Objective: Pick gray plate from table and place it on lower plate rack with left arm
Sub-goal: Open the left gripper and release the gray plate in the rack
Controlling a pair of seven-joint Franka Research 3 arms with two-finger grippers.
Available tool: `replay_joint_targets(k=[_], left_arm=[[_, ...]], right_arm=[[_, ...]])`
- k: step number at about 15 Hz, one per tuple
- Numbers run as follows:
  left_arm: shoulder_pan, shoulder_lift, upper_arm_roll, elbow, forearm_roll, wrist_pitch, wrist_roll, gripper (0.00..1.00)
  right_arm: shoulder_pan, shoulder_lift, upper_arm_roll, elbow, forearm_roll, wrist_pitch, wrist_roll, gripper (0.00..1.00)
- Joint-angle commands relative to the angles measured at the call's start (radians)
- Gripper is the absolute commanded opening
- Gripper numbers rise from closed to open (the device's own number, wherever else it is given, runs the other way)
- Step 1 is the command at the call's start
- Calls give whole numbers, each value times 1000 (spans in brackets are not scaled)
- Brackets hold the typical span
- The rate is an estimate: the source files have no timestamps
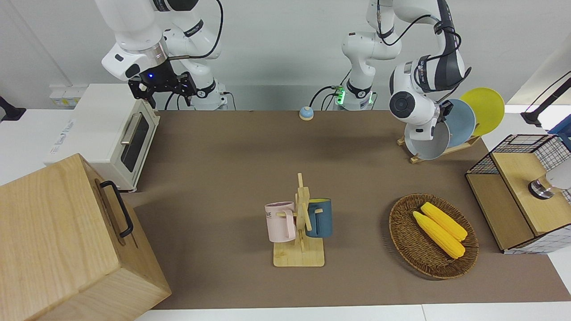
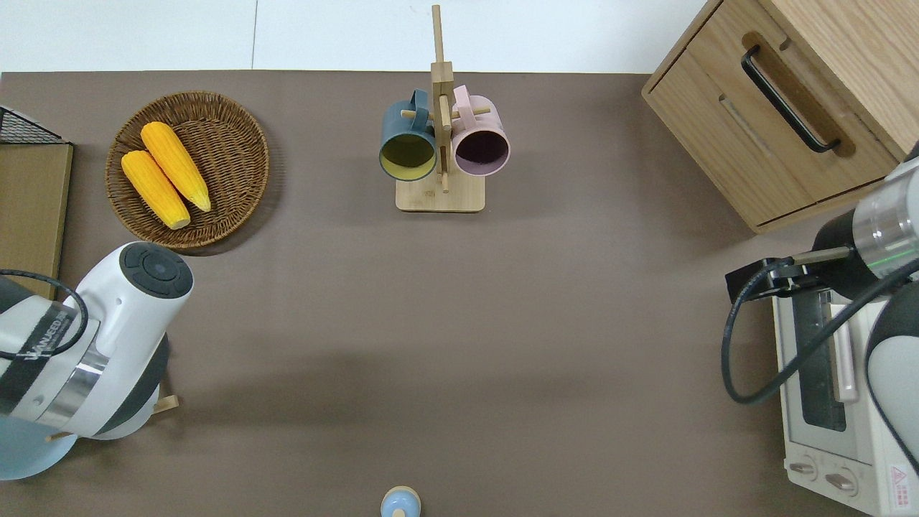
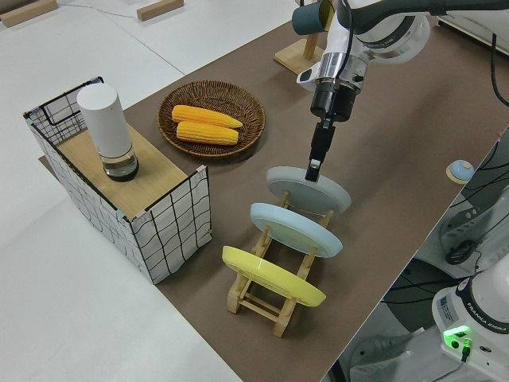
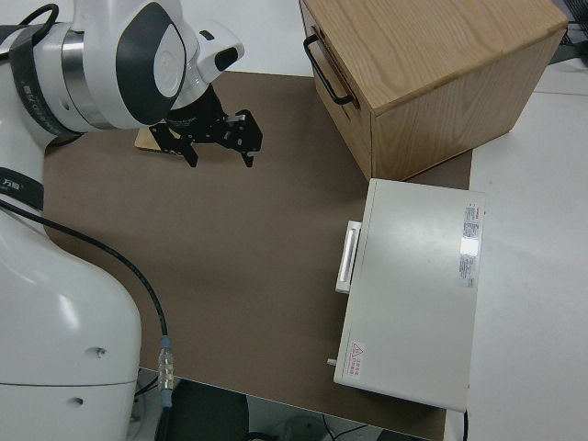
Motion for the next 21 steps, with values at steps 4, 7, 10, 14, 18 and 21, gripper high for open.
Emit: replay_joint_targets(k=[4,7,10,14,18,21], left_arm=[[-10,-8,8,-23,24,12,-9,995],[-10,-8,9,-22,24,9,-5,995],[-10,-17,9,-8,23,6,42,998],[-6,-22,26,130,-93,6,246,998],[3,-22,54,267,-323,8,361,998],[4,-21,54,308,-472,14,395,998]], right_arm=[[-23,-2,21,7,-6,-11,12,983],[-23,-2,20,7,-6,-11,12,983],[-23,-2,20,7,-6,-11,12,983],[-23,-2,21,7,-5,-11,12,983],[-23,-2,21,7,-6,-11,12,983],[-23,-2,21,7,-6,-11,12,983]])
